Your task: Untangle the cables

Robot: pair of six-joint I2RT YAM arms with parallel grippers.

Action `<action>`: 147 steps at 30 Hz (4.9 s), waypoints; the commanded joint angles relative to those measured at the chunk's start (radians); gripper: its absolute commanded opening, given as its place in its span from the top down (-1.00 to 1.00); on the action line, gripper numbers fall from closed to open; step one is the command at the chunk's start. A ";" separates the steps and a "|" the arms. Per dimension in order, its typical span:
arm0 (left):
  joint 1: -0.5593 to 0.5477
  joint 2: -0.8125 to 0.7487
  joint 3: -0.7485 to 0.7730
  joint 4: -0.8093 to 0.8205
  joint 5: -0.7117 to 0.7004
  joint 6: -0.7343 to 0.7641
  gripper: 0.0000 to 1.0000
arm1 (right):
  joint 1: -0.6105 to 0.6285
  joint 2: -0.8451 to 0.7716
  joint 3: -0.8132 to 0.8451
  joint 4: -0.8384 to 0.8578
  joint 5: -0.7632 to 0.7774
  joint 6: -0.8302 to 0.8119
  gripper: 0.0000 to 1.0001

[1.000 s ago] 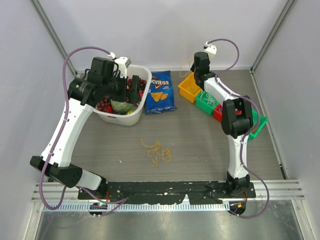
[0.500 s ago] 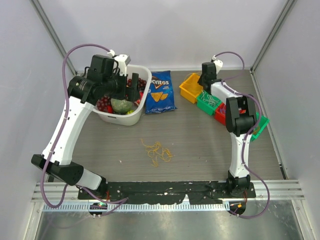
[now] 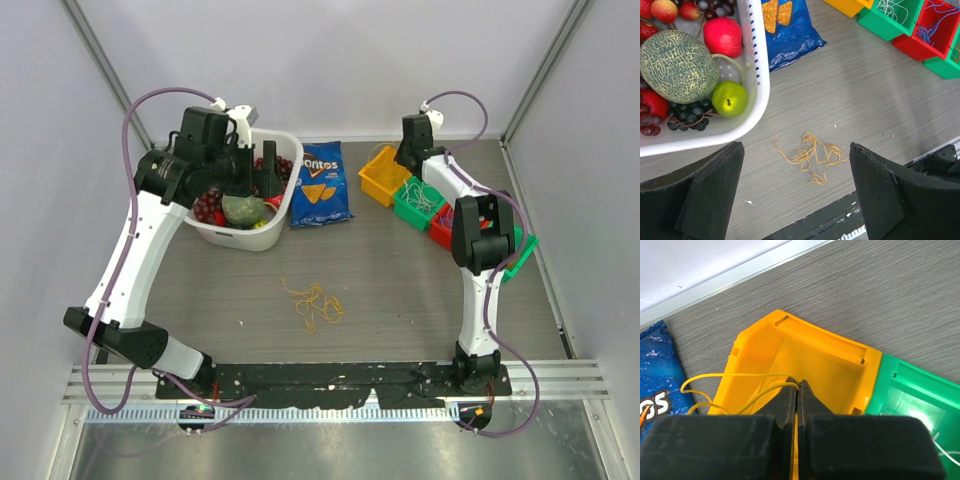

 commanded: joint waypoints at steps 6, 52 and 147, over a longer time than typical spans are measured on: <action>0.006 -0.106 -0.069 0.011 0.036 -0.025 -0.81 | 0.007 -0.121 0.098 -0.175 0.075 0.049 0.99; 0.003 -0.171 -0.105 -0.059 0.062 -0.084 -0.86 | 0.110 0.112 0.298 -0.330 0.319 -0.015 0.61; -0.413 -0.302 -1.191 0.731 -0.611 -1.069 0.96 | 0.695 -0.676 -0.956 -0.071 -0.469 0.058 0.17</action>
